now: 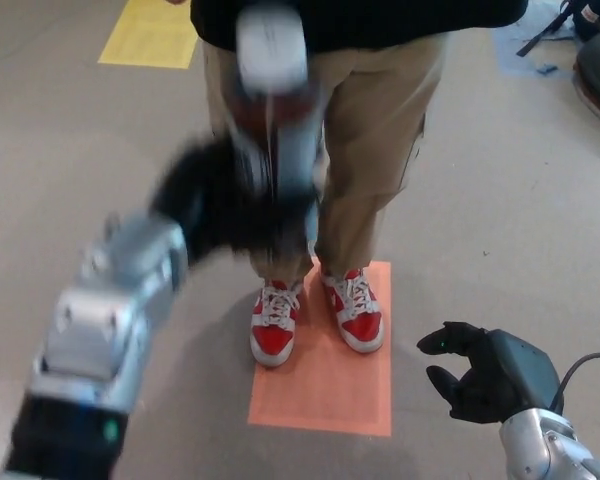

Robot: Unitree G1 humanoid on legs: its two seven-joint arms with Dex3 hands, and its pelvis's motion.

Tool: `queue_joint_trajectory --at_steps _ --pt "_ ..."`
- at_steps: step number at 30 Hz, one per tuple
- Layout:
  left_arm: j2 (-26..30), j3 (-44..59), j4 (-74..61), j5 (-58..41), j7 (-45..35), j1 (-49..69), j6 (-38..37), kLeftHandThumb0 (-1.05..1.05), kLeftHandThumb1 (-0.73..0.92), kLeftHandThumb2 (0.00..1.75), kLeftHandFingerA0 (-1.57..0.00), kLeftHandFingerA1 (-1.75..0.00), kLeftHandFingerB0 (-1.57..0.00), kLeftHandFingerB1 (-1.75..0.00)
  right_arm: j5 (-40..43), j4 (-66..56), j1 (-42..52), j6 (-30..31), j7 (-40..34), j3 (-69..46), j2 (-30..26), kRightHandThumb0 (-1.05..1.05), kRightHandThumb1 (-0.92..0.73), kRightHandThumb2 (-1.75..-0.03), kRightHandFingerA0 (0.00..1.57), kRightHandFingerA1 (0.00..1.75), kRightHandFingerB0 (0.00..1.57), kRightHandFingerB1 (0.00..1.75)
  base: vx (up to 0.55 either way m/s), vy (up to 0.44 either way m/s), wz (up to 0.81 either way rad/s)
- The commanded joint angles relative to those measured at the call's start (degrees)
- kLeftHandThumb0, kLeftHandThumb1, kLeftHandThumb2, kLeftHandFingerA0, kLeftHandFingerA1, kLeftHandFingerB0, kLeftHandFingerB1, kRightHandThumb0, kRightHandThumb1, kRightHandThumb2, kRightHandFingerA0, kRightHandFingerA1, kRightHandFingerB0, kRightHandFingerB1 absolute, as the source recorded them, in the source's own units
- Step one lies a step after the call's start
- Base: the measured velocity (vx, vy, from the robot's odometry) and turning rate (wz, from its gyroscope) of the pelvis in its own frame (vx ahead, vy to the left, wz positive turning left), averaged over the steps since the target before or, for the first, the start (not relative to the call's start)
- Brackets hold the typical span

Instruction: The robot recieved a bottle of protein shake from a person using its left hand and then shake the protein up and down 2 two times and hand it back to the person

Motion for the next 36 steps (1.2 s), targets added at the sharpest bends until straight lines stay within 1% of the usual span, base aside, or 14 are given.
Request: queue_joint_trajectory --at_steps 1,8,18,21,22,24,26,27,29,30,31,34,35,36 --pt "0.7 -1.2 -2.0 0.1 -2.0 1.7 -1.0 -0.18 0.75 0.79 -0.85 -1.58 -0.72 -1.15 -0.9 0.3 2.8 -0.8 -0.7 0.9 -1.1 -0.46 -0.72 -0.71 0.91 0.65 0.77 0.46 0.0 0.0 0.0" --pt "0.4 1.2 -5.2 -1.1 -0.9 -3.4 3.2 -0.19 0.75 0.79 -0.87 -1.58 -0.74 -1.13 -0.7 0.1 3.9 -0.1 -0.8 0.8 -0.9 -0.46 -0.73 -0.72 0.9 0.67 0.77 0.46 0.0 0.0 0.0" --pt "1.3 3.9 -6.4 -1.2 -0.3 -11.5 8.2 -0.16 0.81 0.77 -0.83 -1.61 -0.66 -1.26 -0.5 0.0 4.4 -0.6 -0.6 0.8 -1.0 -0.45 -0.72 -0.7 0.95 0.76 0.78 0.46 0.0 0.0 0.0" --pt "1.7 4.4 -6.7 -1.1 -0.3 -13.8 9.5 -0.23 0.81 0.73 -0.8 -1.64 -0.61 -1.26 -0.2 0.0 4.6 -0.4 -0.2 0.6 -0.8 -0.44 -0.72 -0.69 0.93 0.7 0.76 0.45 0.0 0.0 0.0" --pt "1.8 4.8 -7.1 -1.3 -0.1 -14.7 10.5 -0.15 0.82 0.72 -0.79 -1.61 -0.63 -1.28 -0.2 0.1 4.6 -0.2 0.0 0.6 -0.8 -0.43 -0.71 -0.68 0.92 0.63 0.76 0.45 0.0 0.0 0.0" --pt "1.9 5.2 -7.5 -1.4 0.0 -15.9 11.5 -0.19 0.85 0.66 -0.76 -1.67 -0.6 -1.3 -0.2 0.1 4.7 -0.2 0.0 0.6 -0.7 -0.44 -0.71 -0.67 0.93 0.65 0.77 0.45 0.0 0.0 0.0" --pt "2.1 5.8 -7.6 -1.8 -0.1 -17.5 12.5 -0.18 0.87 0.63 -0.77 -1.73 -0.61 -1.3 0.2 0.2 4.8 -0.5 -0.1 0.3 -0.7 -0.45 -0.71 -0.69 0.94 0.7 0.78 0.46 0.0 0.0 0.0" --pt "2.1 6.1 -7.5 -1.9 0.0 -18.1 13.0 -0.14 0.82 0.72 -0.81 -1.62 -0.67 -1.26 0.2 0.2 4.8 -0.5 -0.2 0.2 -0.7 -0.45 -0.71 -0.7 0.95 0.74 0.79 0.46 0.0 0.0 0.0" --pt "2.1 6.4 -7.4 -2.0 0.0 -18.6 13.2 -0.15 0.82 0.73 -0.8 -1.62 -0.67 -1.26 0.1 0.1 4.6 -0.3 -0.1 0.2 -0.7 -0.44 -0.71 -0.7 0.95 0.73 0.78 0.46 0.0 0.0 0.0" --pt "2.1 6.3 -7.5 -1.8 0.1 -18.7 13.3 -0.16 0.82 0.76 -0.74 -1.64 -0.66 -1.23 0.3 0.1 4.6 -0.4 0.1 -0.1 -0.6 -0.44 -0.7 -0.71 0.95 0.72 0.79 0.47 0.0 0.0 0.0" --pt "2.1 6.4 -7.7 -1.7 0.3 -18.5 13.3 -0.15 0.82 0.72 -0.8 -1.62 -0.68 -1.23 0.2 0.1 4.6 -0.5 -0.2 0.0 -0.5 -0.43 -0.7 -0.72 0.96 0.76 0.8 0.47 0.0 0.0 0.0" --pt "2.2 6.6 -8.0 -1.9 0.2 -18.1 13.3 -0.16 0.81 0.73 -0.83 -1.62 -0.69 -1.24 -0.4 0.2 4.5 -0.2 -0.7 0.5 -0.5 -0.43 -0.7 -0.72 0.96 0.77 0.79 0.47 0.0 0.0 0.0" --pt "2.2 6.7 -8.2 -1.9 0.3 -18.0 13.8 -0.19 0.88 0.61 -0.76 -1.74 -0.63 -1.29 -0.5 0.2 4.5 -0.3 -0.9 0.6 -0.5 -0.44 -0.71 -0.7 0.96 0.74 0.79 0.46 0.0 0.0 0.0" --pt "2.1 6.8 -8.2 -1.9 0.3 -17.8 13.7 -0.16 0.87 0.67 -0.78 -1.67 -0.64 -1.23 -0.4 0.2 4.5 -0.4 -0.6 0.5 -0.5 -0.44 -0.71 -0.7 0.95 0.69 0.78 0.46 0.0 0.0 0.0"
